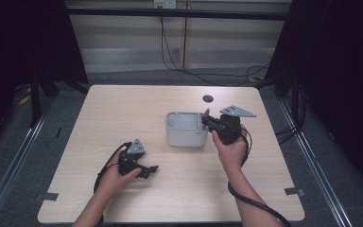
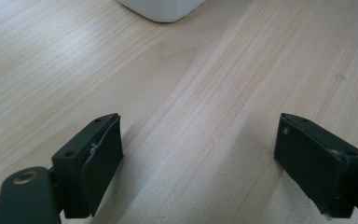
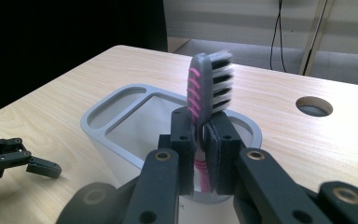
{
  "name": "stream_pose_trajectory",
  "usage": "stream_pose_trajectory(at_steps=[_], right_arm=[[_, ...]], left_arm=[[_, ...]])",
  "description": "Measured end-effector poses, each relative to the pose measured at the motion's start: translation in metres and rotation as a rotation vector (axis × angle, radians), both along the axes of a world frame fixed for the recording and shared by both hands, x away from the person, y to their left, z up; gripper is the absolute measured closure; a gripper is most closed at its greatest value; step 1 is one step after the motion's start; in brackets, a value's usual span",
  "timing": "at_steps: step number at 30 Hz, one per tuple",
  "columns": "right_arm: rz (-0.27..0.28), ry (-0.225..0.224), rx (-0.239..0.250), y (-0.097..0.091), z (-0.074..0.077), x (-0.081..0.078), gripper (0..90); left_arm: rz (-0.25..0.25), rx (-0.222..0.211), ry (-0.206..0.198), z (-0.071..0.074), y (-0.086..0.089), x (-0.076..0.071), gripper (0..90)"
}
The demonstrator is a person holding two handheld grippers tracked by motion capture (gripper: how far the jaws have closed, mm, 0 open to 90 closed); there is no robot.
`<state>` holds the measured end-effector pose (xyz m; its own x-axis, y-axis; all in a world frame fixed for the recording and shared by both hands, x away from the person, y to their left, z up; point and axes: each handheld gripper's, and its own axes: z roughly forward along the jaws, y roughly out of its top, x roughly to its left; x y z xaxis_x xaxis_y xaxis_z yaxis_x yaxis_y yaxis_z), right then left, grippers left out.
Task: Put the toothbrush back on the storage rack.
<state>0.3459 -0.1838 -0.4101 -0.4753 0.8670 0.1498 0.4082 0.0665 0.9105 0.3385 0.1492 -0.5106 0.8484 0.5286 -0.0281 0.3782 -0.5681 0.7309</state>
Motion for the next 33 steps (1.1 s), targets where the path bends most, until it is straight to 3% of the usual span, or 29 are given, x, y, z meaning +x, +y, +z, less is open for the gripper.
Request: stream_pose_trajectory(at_steps=[20, 33], right_arm=[[0.004, -0.001, 0.006, -0.0004, -0.0054, -0.0041, 80.3], [-0.006, -0.009, -0.01, -0.0023, -0.0036, -0.0051, 67.0]], left_arm=[[0.0, 0.0, 0.0, 0.0, 0.0, 0.0, 14.7], [0.0, -0.001, 0.0, 0.0, 0.0, 0.0, 14.7]])
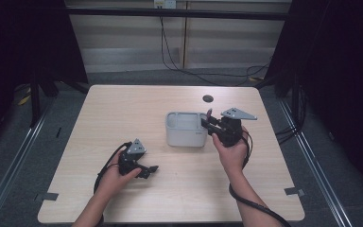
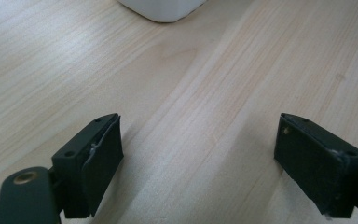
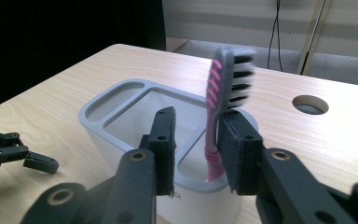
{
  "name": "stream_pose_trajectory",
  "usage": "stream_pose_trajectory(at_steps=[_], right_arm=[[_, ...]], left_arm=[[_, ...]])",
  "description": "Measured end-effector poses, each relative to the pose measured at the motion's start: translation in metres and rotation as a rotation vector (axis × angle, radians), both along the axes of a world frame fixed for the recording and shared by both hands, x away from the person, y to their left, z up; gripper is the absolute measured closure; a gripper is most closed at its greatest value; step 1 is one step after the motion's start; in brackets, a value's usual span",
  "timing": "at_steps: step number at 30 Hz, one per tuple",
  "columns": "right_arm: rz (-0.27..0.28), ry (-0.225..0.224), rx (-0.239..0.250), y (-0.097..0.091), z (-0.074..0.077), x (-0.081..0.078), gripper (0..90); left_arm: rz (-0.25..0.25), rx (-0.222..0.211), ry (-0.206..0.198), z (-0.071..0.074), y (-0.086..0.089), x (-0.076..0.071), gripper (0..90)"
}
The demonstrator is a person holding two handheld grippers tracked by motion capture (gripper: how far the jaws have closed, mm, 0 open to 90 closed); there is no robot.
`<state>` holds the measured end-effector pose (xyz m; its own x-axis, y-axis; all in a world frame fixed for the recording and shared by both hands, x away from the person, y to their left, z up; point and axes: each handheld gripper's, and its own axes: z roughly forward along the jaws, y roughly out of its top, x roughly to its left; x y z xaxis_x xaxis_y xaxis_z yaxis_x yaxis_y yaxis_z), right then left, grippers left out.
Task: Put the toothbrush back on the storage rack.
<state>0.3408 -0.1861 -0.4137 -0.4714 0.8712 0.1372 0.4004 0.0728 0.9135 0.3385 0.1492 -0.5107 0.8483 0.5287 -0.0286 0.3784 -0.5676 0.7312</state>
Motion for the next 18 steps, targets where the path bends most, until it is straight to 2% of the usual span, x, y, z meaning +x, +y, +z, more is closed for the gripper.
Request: stream_pose_trajectory(at_steps=[18], right_arm=[[-0.002, -0.042, -0.041, -0.0024, 0.0028, -0.0007, 50.1]], left_arm=[[0.0, 0.0, 0.0, 0.0, 0.0, 0.0, 14.7]])
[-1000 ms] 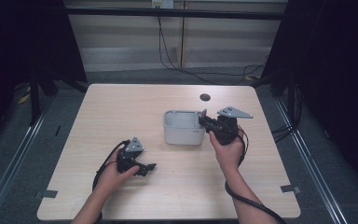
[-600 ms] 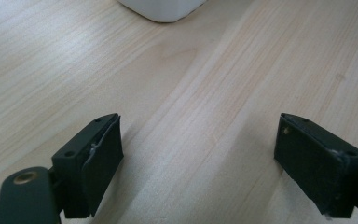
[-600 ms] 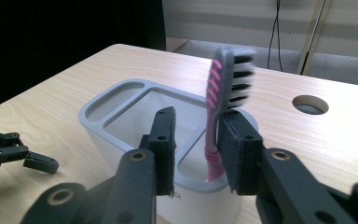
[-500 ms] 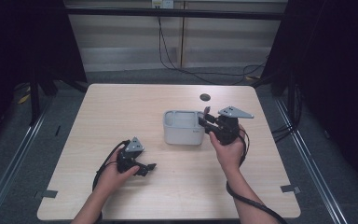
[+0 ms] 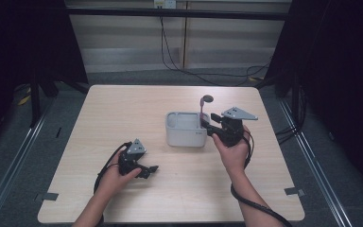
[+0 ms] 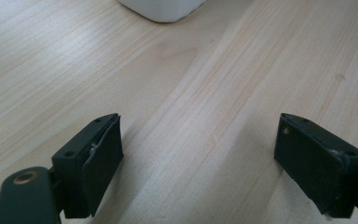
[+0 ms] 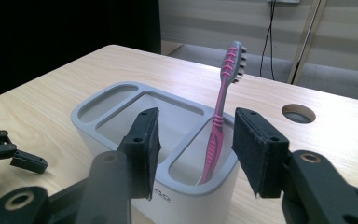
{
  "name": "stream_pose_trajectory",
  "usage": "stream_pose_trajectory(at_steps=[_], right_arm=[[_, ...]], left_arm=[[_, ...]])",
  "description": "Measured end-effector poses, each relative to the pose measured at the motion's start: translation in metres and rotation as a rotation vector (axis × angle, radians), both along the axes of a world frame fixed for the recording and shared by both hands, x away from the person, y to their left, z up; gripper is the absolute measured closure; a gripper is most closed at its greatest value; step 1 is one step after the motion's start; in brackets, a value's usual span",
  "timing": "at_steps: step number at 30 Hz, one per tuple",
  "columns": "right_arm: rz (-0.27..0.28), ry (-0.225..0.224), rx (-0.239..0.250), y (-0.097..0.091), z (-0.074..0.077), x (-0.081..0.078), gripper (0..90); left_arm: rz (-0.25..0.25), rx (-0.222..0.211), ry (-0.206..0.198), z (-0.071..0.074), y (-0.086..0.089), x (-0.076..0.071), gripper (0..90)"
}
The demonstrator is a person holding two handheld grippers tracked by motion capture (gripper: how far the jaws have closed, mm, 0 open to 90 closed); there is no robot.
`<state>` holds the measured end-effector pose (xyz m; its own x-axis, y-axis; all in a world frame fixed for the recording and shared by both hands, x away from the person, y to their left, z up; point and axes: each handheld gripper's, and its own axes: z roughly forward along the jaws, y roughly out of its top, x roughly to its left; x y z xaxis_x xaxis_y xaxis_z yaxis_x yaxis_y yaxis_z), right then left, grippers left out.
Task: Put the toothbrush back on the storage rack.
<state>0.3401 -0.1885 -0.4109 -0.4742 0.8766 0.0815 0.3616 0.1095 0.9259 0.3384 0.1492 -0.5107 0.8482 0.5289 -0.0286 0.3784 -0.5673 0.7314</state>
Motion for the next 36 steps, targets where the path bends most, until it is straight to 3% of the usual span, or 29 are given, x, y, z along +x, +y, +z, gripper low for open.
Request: stream_pose_trajectory(at_steps=[14, 36], right_arm=[[0.019, 0.003, 0.0, -0.007, 0.005, -0.003, 38.4], [0.032, 0.02, 0.005, -0.022, 0.002, -0.007, 31.9]], left_arm=[[-0.001, 0.001, 0.0, 0.0, 0.0, 0.0, 14.7], [-0.001, 0.001, 0.0, 0.0, 0.0, 0.0, 14.7]])
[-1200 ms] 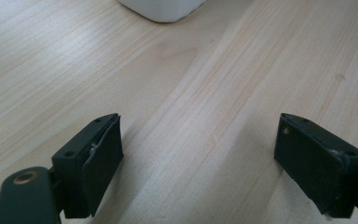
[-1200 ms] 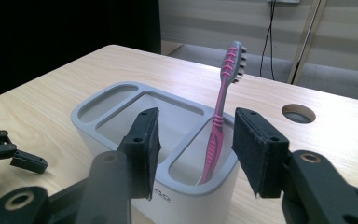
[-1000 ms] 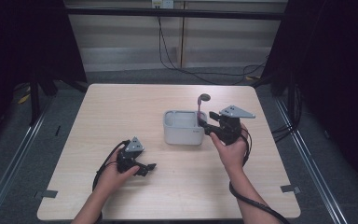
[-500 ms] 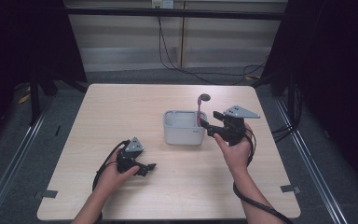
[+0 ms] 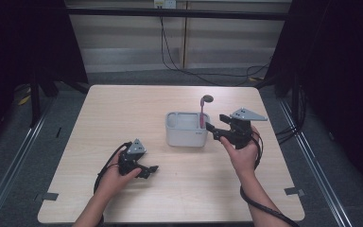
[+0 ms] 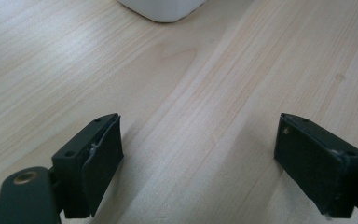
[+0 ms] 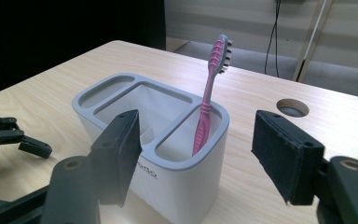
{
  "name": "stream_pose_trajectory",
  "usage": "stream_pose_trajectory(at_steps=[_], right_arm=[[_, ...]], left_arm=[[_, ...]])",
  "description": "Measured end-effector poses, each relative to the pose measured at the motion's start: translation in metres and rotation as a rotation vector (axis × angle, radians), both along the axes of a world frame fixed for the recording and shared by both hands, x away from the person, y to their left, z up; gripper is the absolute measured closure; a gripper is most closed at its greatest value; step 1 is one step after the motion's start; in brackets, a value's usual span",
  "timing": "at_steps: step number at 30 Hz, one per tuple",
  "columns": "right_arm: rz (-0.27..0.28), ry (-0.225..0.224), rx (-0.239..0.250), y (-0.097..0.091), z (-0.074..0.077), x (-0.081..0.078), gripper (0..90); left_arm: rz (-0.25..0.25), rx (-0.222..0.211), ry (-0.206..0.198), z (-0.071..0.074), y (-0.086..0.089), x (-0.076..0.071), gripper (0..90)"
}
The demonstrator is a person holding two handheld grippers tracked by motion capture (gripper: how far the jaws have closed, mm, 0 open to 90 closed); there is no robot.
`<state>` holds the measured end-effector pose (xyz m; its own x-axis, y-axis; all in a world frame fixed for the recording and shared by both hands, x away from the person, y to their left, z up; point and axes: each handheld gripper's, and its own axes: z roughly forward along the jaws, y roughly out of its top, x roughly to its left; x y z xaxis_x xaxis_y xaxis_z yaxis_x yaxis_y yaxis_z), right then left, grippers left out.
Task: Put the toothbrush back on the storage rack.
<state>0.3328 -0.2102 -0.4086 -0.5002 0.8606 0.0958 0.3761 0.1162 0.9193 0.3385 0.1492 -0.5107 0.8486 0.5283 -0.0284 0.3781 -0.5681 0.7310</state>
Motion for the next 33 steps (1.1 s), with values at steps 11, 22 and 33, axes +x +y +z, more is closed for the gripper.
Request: stream_pose_trajectory(at_steps=[11, 22, 33], right_arm=[[0.018, 0.014, -0.005, -0.006, -0.002, -0.003, 27.0], [0.025, 0.032, -0.009, -0.017, -0.008, -0.008, 23.0], [0.062, 0.051, -0.036, -0.023, -0.014, -0.01, 16.5]], left_arm=[[0.0, 0.0, 0.0, 0.0, 0.0, 0.0, 14.7], [-0.001, 0.002, -0.002, 0.0, 0.0, 0.0, 14.7], [-0.001, 0.0, -0.002, 0.0, 0.0, 0.0, 14.8]])
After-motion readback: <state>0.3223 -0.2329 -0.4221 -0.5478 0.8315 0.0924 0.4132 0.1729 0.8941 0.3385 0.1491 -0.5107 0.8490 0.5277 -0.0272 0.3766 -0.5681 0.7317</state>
